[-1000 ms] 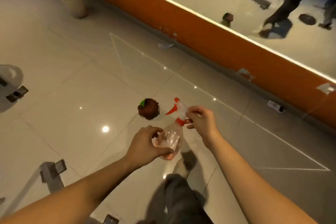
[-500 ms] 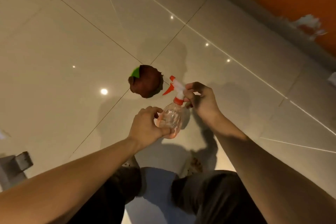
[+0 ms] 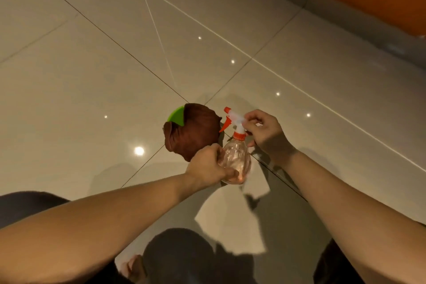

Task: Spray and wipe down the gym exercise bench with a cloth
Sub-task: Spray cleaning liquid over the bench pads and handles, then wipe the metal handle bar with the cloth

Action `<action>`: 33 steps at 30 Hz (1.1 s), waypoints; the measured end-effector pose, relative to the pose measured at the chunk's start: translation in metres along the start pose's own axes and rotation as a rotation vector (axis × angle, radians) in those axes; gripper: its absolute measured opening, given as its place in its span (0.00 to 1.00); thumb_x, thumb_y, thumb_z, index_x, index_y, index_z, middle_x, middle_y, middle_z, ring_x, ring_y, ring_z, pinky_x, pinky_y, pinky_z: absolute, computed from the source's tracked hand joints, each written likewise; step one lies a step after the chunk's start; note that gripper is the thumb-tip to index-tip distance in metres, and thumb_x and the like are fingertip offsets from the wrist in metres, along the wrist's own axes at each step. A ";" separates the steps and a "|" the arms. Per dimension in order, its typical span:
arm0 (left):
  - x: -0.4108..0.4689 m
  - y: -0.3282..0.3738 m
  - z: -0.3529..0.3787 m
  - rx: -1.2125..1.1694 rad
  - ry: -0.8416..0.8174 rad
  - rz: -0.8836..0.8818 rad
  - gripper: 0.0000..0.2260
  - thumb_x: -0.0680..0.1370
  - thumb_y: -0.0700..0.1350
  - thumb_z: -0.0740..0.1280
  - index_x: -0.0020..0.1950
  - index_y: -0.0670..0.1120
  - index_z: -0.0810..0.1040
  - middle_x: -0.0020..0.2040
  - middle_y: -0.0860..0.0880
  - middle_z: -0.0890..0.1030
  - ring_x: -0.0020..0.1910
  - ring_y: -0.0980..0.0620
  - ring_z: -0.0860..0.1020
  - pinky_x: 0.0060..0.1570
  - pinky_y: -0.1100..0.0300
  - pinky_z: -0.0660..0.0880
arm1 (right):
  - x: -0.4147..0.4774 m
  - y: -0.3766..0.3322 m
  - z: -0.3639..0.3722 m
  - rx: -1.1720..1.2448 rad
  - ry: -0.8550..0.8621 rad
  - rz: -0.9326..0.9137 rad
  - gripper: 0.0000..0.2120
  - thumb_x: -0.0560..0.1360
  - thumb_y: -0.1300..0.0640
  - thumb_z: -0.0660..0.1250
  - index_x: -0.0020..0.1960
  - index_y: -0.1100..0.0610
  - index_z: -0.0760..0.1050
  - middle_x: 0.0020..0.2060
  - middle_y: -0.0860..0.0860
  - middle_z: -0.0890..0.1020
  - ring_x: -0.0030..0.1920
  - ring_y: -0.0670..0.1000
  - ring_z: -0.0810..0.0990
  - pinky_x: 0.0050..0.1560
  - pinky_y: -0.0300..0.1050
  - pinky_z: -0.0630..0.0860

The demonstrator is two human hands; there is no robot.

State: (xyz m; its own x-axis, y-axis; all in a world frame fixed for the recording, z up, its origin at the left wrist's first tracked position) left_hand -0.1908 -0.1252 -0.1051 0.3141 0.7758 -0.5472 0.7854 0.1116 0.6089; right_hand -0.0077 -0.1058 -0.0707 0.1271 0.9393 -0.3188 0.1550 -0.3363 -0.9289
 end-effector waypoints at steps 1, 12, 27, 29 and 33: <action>0.007 -0.004 -0.001 -0.012 -0.017 0.000 0.25 0.60 0.57 0.79 0.53 0.50 0.77 0.47 0.53 0.81 0.45 0.51 0.80 0.48 0.48 0.79 | 0.003 0.008 -0.002 0.005 -0.013 -0.011 0.04 0.81 0.59 0.67 0.51 0.60 0.78 0.47 0.66 0.80 0.42 0.60 0.81 0.35 0.53 0.79; 0.021 -0.073 -0.122 -0.155 0.637 -0.232 0.14 0.72 0.48 0.77 0.54 0.49 0.79 0.47 0.50 0.78 0.41 0.49 0.79 0.37 0.58 0.70 | -0.007 0.028 0.006 -0.315 -0.057 -0.172 0.07 0.75 0.52 0.67 0.49 0.54 0.80 0.44 0.51 0.80 0.46 0.51 0.79 0.46 0.48 0.77; 0.040 -0.121 -0.118 -0.184 0.508 -0.478 0.13 0.69 0.53 0.81 0.42 0.45 0.83 0.41 0.46 0.84 0.45 0.43 0.82 0.46 0.51 0.81 | -0.021 0.024 0.018 -0.578 -0.370 0.105 0.10 0.69 0.61 0.78 0.44 0.52 0.79 0.52 0.51 0.77 0.54 0.53 0.77 0.60 0.54 0.79; 0.038 -0.120 -0.121 -0.137 0.527 -0.517 0.13 0.69 0.54 0.81 0.41 0.46 0.83 0.40 0.46 0.84 0.44 0.42 0.83 0.49 0.50 0.82 | -0.019 0.025 0.018 -0.604 -0.401 0.109 0.11 0.69 0.58 0.79 0.45 0.51 0.78 0.52 0.51 0.77 0.54 0.53 0.77 0.59 0.53 0.80; 0.035 -0.107 -0.127 -0.112 0.553 -0.529 0.07 0.69 0.48 0.78 0.41 0.47 0.82 0.42 0.46 0.85 0.44 0.42 0.83 0.55 0.49 0.81 | -0.020 0.016 0.015 -0.560 -0.472 0.094 0.17 0.64 0.45 0.81 0.47 0.48 0.79 0.52 0.50 0.78 0.54 0.52 0.77 0.58 0.53 0.79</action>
State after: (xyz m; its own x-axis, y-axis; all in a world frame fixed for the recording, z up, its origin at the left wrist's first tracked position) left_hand -0.3313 -0.0310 -0.1166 -0.4227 0.7959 -0.4333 0.6888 0.5929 0.4171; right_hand -0.0227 -0.1288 -0.0818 -0.2514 0.7920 -0.5564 0.6569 -0.2826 -0.6990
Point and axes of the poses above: each hand's wrist, its own x-axis towards the middle knuckle, its own z-axis out of the palm, y = z × x, the point moved 6 cm from there along x, towards the middle knuckle
